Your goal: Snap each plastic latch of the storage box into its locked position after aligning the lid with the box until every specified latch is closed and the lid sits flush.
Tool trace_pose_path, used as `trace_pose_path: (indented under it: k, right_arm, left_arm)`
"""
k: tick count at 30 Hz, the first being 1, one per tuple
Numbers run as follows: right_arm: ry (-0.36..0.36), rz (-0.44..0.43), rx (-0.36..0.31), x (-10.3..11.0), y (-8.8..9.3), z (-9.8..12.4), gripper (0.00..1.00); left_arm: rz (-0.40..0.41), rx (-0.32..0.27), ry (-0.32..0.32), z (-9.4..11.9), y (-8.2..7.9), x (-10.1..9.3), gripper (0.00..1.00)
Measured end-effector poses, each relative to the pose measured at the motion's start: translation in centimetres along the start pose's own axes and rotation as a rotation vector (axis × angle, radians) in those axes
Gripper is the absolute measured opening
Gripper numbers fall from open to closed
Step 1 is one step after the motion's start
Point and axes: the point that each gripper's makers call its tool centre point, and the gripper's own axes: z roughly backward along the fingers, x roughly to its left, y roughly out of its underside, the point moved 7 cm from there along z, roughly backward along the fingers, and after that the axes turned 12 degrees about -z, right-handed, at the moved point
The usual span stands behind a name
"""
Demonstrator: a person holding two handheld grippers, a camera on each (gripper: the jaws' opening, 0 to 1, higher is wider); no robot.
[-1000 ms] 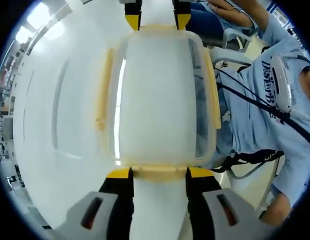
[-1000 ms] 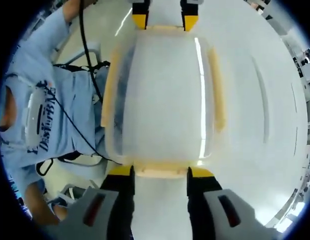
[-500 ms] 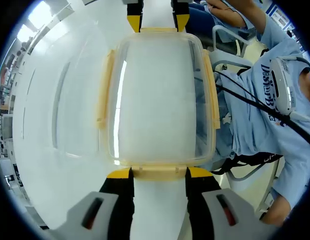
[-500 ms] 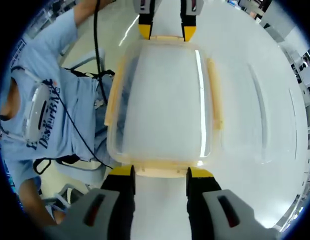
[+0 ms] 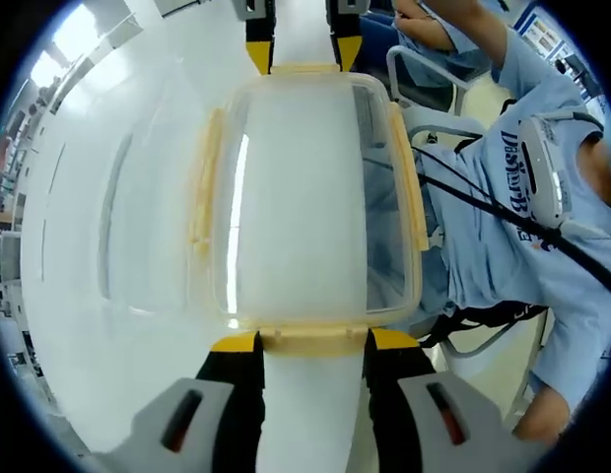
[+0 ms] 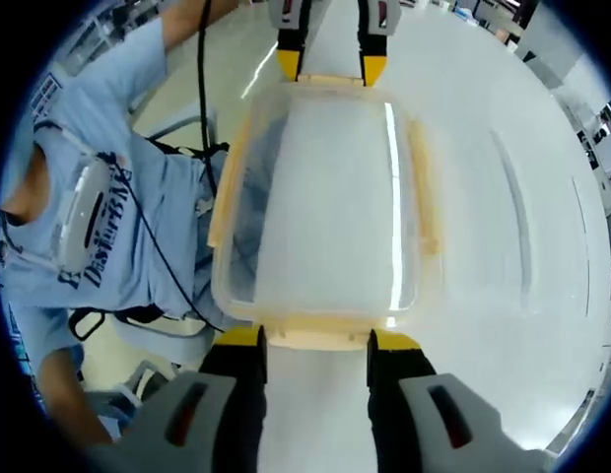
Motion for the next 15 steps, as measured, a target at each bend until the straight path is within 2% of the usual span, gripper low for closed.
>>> trace_pose_path:
  k: [9, 15]
  right_arm:
    - [0.006, 0.006, -0.018, 0.6, 0.0, 1.4, 0.37]
    - [0.005, 0.009, -0.025, 1.1, 0.2, 2.2, 0.37]
  left_arm:
    - [0.000, 0.005, -0.001, 0.5, -0.6, -0.7, 0.39]
    - [-0.007, -0.003, -0.015, 1.8, -1.0, -1.0, 0.39]
